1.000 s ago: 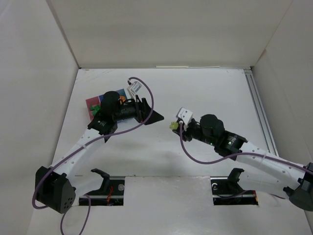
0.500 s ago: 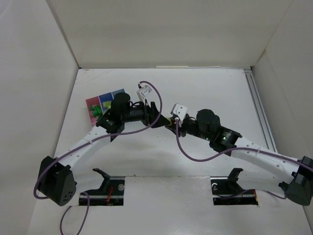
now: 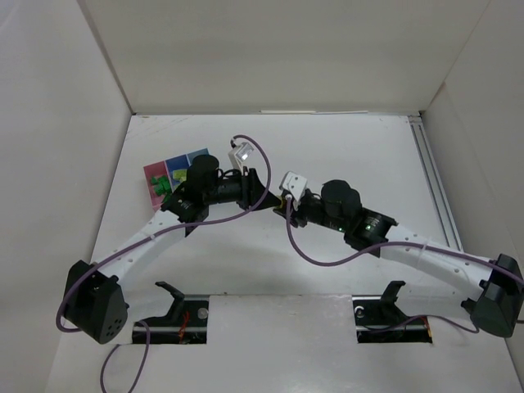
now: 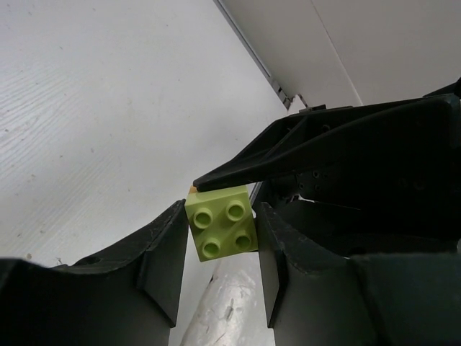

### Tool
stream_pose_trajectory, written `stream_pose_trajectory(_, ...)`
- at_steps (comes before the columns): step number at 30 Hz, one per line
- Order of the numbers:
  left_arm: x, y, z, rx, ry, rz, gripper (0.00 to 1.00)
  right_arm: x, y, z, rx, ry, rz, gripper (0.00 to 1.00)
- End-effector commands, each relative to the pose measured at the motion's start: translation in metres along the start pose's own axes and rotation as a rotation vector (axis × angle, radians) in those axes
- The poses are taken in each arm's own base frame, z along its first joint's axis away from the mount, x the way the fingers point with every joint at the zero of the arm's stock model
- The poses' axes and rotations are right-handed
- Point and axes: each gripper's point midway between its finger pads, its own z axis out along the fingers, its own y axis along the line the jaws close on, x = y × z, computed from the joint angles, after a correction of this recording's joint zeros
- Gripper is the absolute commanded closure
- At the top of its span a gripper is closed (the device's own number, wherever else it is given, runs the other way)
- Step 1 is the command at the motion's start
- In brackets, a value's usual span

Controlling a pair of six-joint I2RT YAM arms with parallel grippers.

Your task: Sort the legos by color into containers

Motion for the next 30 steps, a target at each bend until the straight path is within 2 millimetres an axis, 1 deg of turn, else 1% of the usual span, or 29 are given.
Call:
stream_pose_trajectory(1, -0.017, -0.023, -0.004, 0.068, -0.033, 0.087, 0.84, -0.044, -0.017, 0.002, 0.055, -0.117, -0.007, 0.93)
stream_pose_trajectory(3, -0.017, -0.026, -0.007, 0.069, -0.035, 0.089, 0.87, -0.044, -0.017, 0.002, 0.055, -0.117, -0.007, 0.92)
stream_pose_trajectory(5, -0.018, -0.029, -0.008, 0.073, -0.04, 0.095, 0.88, -0.045, -0.018, 0.004, 0.055, -0.117, -0.007, 0.87)
stream_pose_trajectory(6, -0.019, -0.027, -0.008, 0.065, -0.046, 0.095, 0.89, -0.046, -0.016, 0.004, 0.045, -0.12, -0.008, 0.77)
stream_pose_trajectory(9, -0.019, -0.028, -0.01, 0.057, -0.052, 0.095, 0.92, -0.047, -0.013, 0.004, 0.029, -0.124, 0.0, 0.69)
stream_pose_trajectory(10, -0.022, -0.03, -0.01, 0.061, -0.058, 0.101, 0.92, -0.047, -0.011, 0.004, 0.019, -0.126, 0.0, 0.6)
stream_pose_trajectory(11, -0.023, -0.033, -0.012, 0.064, -0.064, 0.107, 0.92, -0.045, -0.008, 0.004, 0.003, -0.121, 0.0, 0.57)
stream_pose_trajectory(13, -0.024, -0.029, -0.012, 0.046, -0.069, 0.1, 0.94, -0.046, -0.005, 0.004, -0.016, -0.126, -0.001, 0.56)
stream_pose_trajectory(14, -0.022, -0.028, -0.012, 0.041, -0.061, 0.092, 0.94, -0.044, -0.004, 0.004, -0.018, -0.118, 0.0, 0.54)
stream_pose_trajectory(15, -0.027, -0.03, -0.014, 0.034, -0.076, 0.107, 0.94, -0.044, -0.004, 0.004, -0.018, -0.118, 0.0, 0.51)
stream_pose_trajectory(16, -0.027, -0.027, -0.014, 0.017, -0.079, 0.101, 0.94, -0.04, -0.003, 0.005, -0.021, -0.109, 0.001, 0.49)
stream_pose_trajectory(18, -0.028, -0.028, -0.014, 0.016, -0.078, 0.108, 0.94, -0.038, -0.004, 0.002, -0.015, -0.096, 0.004, 0.44)
stream_pose_trajectory(22, -0.03, -0.03, -0.016, 0.012, -0.089, 0.114, 0.94, -0.036, -0.006, -0.001, 0.002, -0.087, 0.005, 0.42)
stream_pose_trajectory(26, -0.029, -0.027, -0.016, 0.0, -0.087, 0.116, 0.94, -0.028, -0.009, -0.004, 0.025, -0.057, 0.009, 0.42)
stream_pose_trajectory(27, -0.029, -0.027, -0.016, 0.0, -0.087, 0.116, 0.94, -0.028, -0.009, -0.004, 0.025, -0.057, 0.009, 0.48)
stream_pose_trajectory(28, -0.029, -0.027, -0.016, 0.0, -0.087, 0.116, 0.94, -0.03, -0.01, -0.006, 0.028, -0.066, -0.001, 0.51)
stream_pose_trajectory(30, -0.029, -0.027, -0.016, 0.0, -0.087, 0.116, 0.94, -0.029, -0.009, -0.008, 0.028, -0.066, -0.001, 0.56)
